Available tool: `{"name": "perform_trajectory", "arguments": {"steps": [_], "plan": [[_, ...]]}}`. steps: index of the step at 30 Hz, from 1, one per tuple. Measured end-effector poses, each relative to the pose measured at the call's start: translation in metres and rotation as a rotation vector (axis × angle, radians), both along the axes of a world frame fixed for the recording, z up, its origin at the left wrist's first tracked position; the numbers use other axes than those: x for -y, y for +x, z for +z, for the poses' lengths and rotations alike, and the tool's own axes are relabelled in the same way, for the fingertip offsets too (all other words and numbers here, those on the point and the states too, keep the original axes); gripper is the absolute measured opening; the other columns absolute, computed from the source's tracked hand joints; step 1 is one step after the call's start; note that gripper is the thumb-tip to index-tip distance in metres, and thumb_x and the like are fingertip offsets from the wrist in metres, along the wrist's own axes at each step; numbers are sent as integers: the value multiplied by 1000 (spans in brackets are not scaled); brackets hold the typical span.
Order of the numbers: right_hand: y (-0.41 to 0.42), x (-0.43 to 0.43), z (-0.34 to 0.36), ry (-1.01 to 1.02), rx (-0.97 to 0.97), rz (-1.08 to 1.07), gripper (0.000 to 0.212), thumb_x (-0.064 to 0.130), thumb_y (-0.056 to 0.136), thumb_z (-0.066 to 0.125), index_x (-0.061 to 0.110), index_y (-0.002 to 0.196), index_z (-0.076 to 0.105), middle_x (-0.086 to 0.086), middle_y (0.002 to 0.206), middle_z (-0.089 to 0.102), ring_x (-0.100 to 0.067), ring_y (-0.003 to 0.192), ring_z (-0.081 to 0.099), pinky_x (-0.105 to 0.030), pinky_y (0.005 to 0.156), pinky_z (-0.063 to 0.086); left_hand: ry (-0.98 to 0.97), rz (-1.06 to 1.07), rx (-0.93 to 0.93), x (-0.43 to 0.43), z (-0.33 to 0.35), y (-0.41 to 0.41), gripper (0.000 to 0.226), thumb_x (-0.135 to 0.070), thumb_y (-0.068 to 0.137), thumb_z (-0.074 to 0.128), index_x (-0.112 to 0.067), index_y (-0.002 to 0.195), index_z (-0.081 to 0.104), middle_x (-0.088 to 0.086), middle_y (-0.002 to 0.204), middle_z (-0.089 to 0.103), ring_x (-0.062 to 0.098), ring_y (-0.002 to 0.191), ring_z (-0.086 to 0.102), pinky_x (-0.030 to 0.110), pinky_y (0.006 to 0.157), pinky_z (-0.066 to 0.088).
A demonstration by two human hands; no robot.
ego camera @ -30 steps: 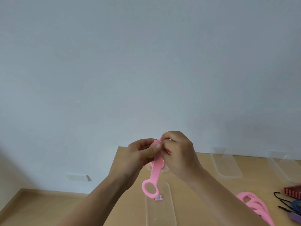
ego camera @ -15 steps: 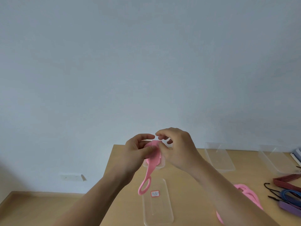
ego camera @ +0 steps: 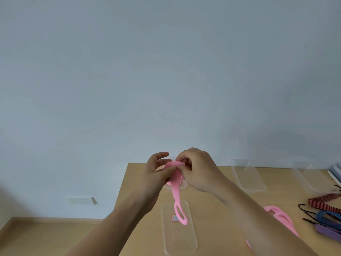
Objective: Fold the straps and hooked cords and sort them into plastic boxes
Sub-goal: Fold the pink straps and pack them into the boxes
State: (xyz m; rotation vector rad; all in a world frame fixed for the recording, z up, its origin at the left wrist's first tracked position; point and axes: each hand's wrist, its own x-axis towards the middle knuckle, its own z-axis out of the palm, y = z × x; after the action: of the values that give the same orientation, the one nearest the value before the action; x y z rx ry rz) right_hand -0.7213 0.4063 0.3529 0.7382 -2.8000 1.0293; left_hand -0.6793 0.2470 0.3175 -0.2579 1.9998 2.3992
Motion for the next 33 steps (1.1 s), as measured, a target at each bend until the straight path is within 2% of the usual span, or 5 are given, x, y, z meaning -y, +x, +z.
{"name": "perform_trajectory", "arguments": {"steps": [10, 17, 21, 28, 33], "plan": [[-1, -2, -11, -78, -202, -13, 17, 3, 90, 61, 17, 87, 69, 7, 88, 54, -5, 76, 56, -13, 67, 42, 37, -79, 279, -9, -1, 2, 51, -51, 88, 73, -3, 105, 79, 17, 101, 80, 34, 100, 75, 34, 78, 61], [3, -6, -20, -116, -337, -19, 11, 7, 92, 61, 10, 90, 71, 2, 89, 54, -11, 72, 54, -24, 65, 47, 51, -64, 183, -11, -2, -1, 28, -25, 99, 65, -1, 106, 79, 21, 108, 77, 37, 97, 70, 41, 89, 57], [8, -5, -20, -162, -431, -32, 33, 26, 96, 49, 6, 89, 74, -5, 85, 57, -19, 70, 57, -34, 61, 51, 73, -83, 162, -18, -1, -1, 24, -23, 100, 64, -6, 108, 80, 16, 110, 78, 36, 111, 72, 53, 108, 51], [13, -9, -31, -177, -485, -70, 11, -4, 84, 72, 5, 89, 76, -5, 89, 66, -23, 79, 64, -36, 67, 55, 107, -50, 127, -23, -3, 3, 27, -29, 97, 67, -6, 102, 80, 27, 111, 73, 34, 95, 69, 40, 83, 51], [19, -10, -24, -187, -470, -54, 13, -3, 80, 75, 8, 85, 77, 0, 87, 68, -19, 88, 62, -28, 75, 52, 130, -92, 107, -22, -7, 2, 23, -19, 101, 61, -4, 107, 79, 29, 114, 71, 27, 92, 66, 39, 84, 54]]}}
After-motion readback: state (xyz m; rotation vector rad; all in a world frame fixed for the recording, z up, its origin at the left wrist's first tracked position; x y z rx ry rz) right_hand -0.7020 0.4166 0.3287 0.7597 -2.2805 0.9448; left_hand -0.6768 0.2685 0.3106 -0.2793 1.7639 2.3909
